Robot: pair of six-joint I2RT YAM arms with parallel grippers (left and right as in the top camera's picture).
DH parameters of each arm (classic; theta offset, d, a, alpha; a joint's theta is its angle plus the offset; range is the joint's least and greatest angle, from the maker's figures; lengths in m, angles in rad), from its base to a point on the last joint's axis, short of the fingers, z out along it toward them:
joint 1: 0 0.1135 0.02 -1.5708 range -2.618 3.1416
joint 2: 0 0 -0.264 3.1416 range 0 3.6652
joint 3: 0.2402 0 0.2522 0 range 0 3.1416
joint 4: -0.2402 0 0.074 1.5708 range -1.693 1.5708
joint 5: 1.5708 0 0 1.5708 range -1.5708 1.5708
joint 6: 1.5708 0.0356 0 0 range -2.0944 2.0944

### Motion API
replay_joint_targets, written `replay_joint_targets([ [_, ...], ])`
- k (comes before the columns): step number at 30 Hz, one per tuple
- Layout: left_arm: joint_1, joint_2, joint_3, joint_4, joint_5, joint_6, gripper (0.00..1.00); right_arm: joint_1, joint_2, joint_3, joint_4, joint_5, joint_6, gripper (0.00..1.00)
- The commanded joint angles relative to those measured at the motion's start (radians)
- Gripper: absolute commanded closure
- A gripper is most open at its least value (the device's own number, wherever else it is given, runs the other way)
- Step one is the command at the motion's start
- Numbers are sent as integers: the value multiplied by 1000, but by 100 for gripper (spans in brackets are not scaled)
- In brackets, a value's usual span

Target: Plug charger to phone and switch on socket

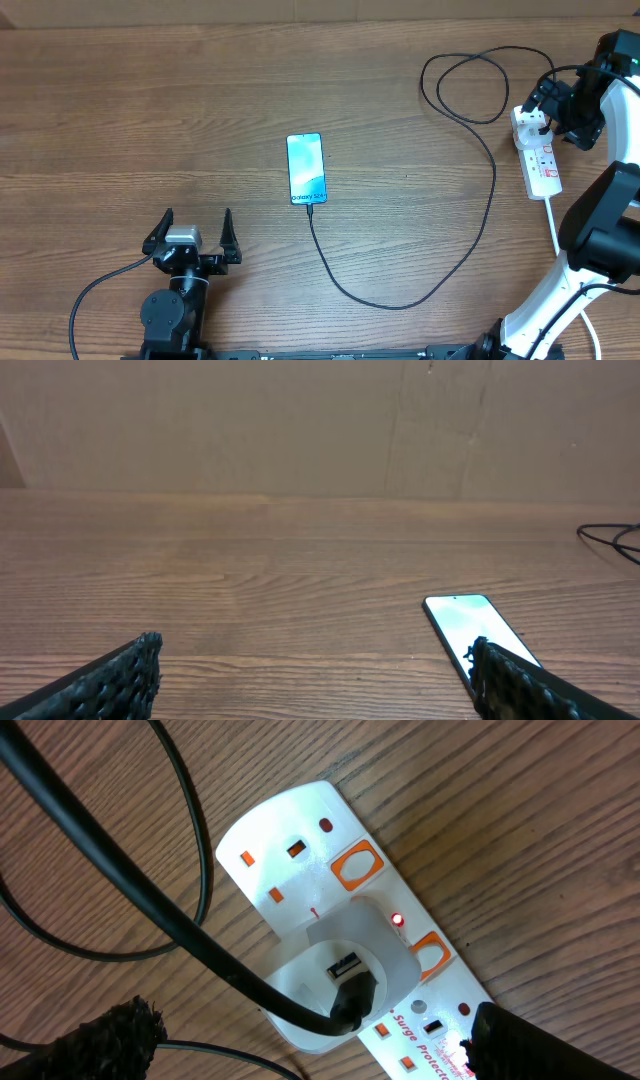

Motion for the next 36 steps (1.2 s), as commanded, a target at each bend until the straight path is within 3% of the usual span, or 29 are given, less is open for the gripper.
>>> replay_joint_targets([
  [1, 6, -11, -3, 0, 12, 26, 0, -5, 0, 10, 2, -2, -5, 0],
  [7, 6, -11, -3, 0, 12, 26, 0, 35, -48, 10, 1, -2, -5, 0],
  [21, 6, -11, -3, 0, 12, 26, 0, 323, -491, 10, 1, -2, -5, 0],
  [24, 6, -10, -3, 0, 12, 26, 0, 369, -546, 10, -3, 135, -5, 0],
  [27, 6, -11, -3, 0, 12, 26, 0, 382, -589, -4, -8, 217, -5, 12],
  [28, 6, -10, -3, 0, 12, 26, 0, 381, -602, -19, -16, 221, -5, 0],
  [33, 6, -11, -3, 0, 12, 26, 0, 381, -668, -184, -16, 206, -4, 0],
  [36, 6, -11, -3, 0, 12, 26, 0, 381, -734, -362, 124, 126, -5, 0],
])
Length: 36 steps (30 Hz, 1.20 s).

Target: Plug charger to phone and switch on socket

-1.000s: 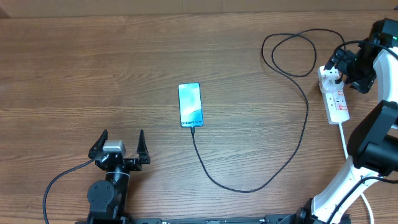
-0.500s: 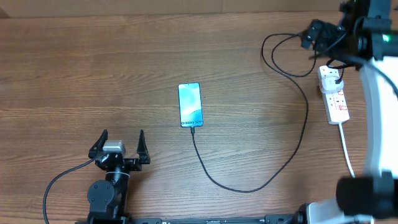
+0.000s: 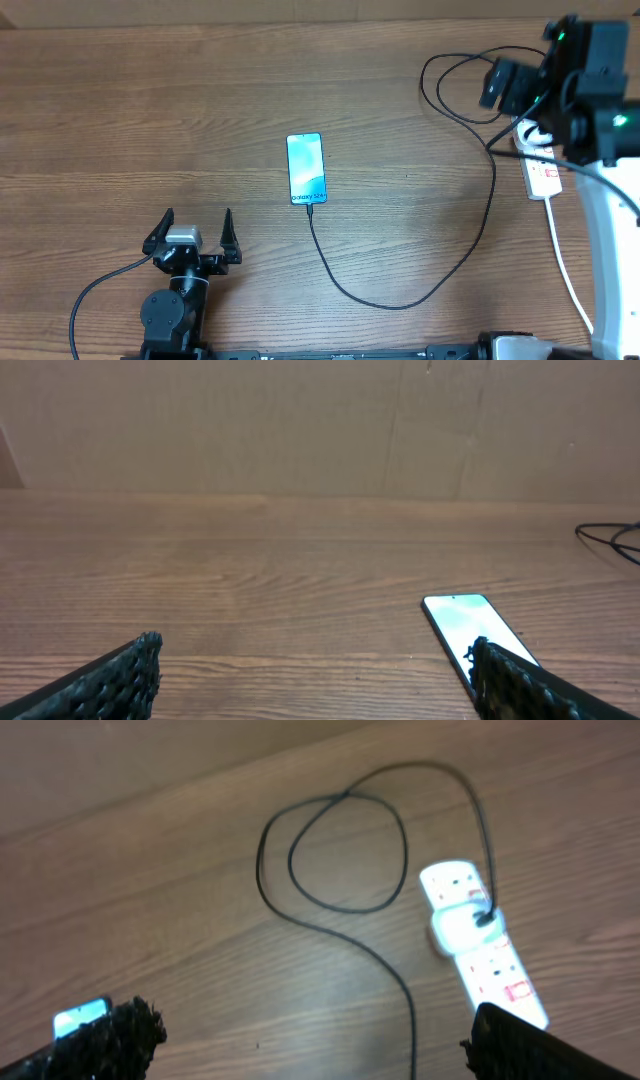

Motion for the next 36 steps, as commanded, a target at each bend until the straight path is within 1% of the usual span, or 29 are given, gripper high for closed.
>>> replay_joint_targets([
  [1, 6, -11, -3, 0, 8, 26, 0, -1, -79, -181, 130, -65, -1, 0],
  [6, 6, -11, -3, 0, 8, 26, 1, -1, -174, -536, 505, -222, -67, 0],
  [8, 6, -11, -3, 0, 8, 26, 0, -1, -207, -682, 650, -270, -71, 0],
  [11, 6, -11, -3, 0, 8, 26, 0, -1, -255, -869, 809, -301, -71, 0],
  [14, 6, -11, -3, 0, 8, 26, 0, -1, -304, -1027, 904, -300, -71, 0],
  [21, 6, -10, -3, 0, 8, 26, 0, -1, -448, -1352, 1045, -299, -70, 0],
  [22, 6, -11, -3, 0, 8, 26, 0, -1, -491, -1414, 1086, -302, -67, 0],
  [24, 6, -11, -3, 0, 8, 26, 0, -1, -549, -1477, 1130, -309, -66, 0],
  [27, 6, -11, -3, 0, 8, 26, 0, -1, -637, -1539, 1149, -325, -66, 0],
  [29, 6, -11, -3, 0, 8, 26, 0, -1, -736, -1590, 1149, -336, -63, 0],
  [32, 6, -11, -3, 0, 8, 26, 0, -1, -833, -1592, 1075, -336, -63, 0],
  [36, 6, -11, -3, 0, 8, 26, 0, -1, -943, -1592, 1020, -336, -63, 0],
])
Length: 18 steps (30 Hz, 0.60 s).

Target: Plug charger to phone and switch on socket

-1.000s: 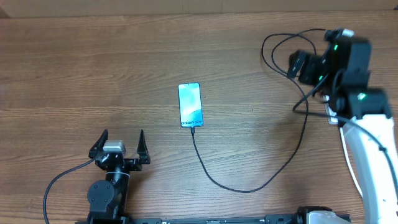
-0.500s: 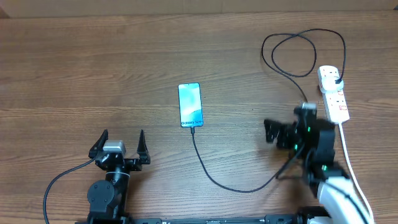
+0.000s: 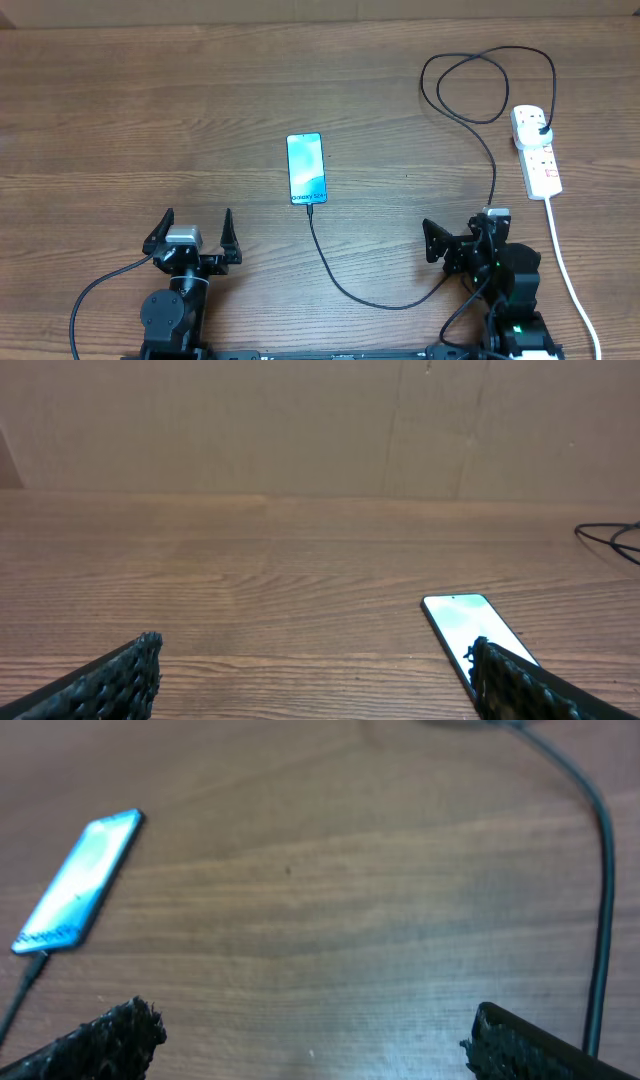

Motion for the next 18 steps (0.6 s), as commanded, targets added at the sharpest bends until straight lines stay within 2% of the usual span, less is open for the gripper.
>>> replay_joint_targets([
  [1, 6, -10, -3, 1, 7, 26, 1, -1, -111, -10, -36, -11, -1, 0],
  [9, 6, -10, -3, 1, 7, 26, 0, -1, -373, -10, -58, -11, -1, 0],
  [18, 6, -10, -3, 1, 7, 26, 0, 0, -584, -10, -50, -11, -1, 0],
])
